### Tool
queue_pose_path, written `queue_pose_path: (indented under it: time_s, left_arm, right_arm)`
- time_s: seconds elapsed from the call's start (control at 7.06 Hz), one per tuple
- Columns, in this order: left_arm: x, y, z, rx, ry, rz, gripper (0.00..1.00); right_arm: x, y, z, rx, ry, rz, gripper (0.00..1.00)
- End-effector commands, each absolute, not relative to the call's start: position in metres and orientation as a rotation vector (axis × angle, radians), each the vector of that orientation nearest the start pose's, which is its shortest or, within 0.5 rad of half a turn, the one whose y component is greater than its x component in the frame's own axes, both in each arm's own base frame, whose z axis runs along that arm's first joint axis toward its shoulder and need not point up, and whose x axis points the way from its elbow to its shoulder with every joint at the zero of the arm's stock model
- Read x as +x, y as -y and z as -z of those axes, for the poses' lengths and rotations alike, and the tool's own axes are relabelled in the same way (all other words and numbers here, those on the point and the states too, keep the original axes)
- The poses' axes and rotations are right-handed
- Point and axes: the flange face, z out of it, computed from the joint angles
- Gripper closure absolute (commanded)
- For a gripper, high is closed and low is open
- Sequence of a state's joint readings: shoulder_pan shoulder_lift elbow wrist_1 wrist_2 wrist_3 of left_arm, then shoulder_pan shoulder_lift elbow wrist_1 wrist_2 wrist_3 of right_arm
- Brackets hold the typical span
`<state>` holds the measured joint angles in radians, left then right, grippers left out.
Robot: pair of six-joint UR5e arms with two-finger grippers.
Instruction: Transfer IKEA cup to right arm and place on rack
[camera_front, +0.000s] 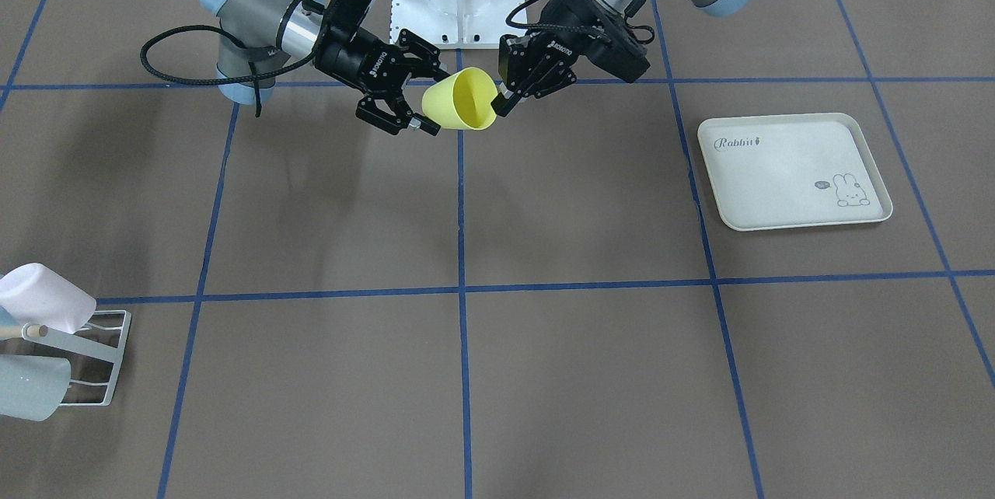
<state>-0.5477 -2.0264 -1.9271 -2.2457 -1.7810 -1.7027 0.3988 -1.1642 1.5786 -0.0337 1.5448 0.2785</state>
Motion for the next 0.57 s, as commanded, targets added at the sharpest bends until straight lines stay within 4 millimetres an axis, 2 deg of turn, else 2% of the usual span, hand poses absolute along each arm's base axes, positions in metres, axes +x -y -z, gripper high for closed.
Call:
queue_pose_path:
  time_s: [0.0, 0.14, 0.28, 0.42]
  left_arm:
    - [0.421, 0.388, -0.167, 0.141, -1.497, 0.392, 1.0]
    - [0.42, 0.388, -0.166, 0.142, -1.5, 0.391, 1.0]
    - [0.42, 0.388, -0.167, 0.141, -1.498, 0.391, 1.0]
    - [0.419, 0.387, -0.167, 0.143, -1.5, 0.389, 0.75]
  right_arm:
    - [-0.483, 0.352, -0.266, 1.504, 1.308, 0.558, 0.41]
    - [-0.481, 0.352, -0.265, 1.506, 1.308, 0.557, 0.56]
    - [-0.475, 0.35, -0.267, 1.507, 1.308, 0.555, 0.63]
    - [-0.47, 0.348, -0.268, 1.509, 1.309, 0.554, 0.63]
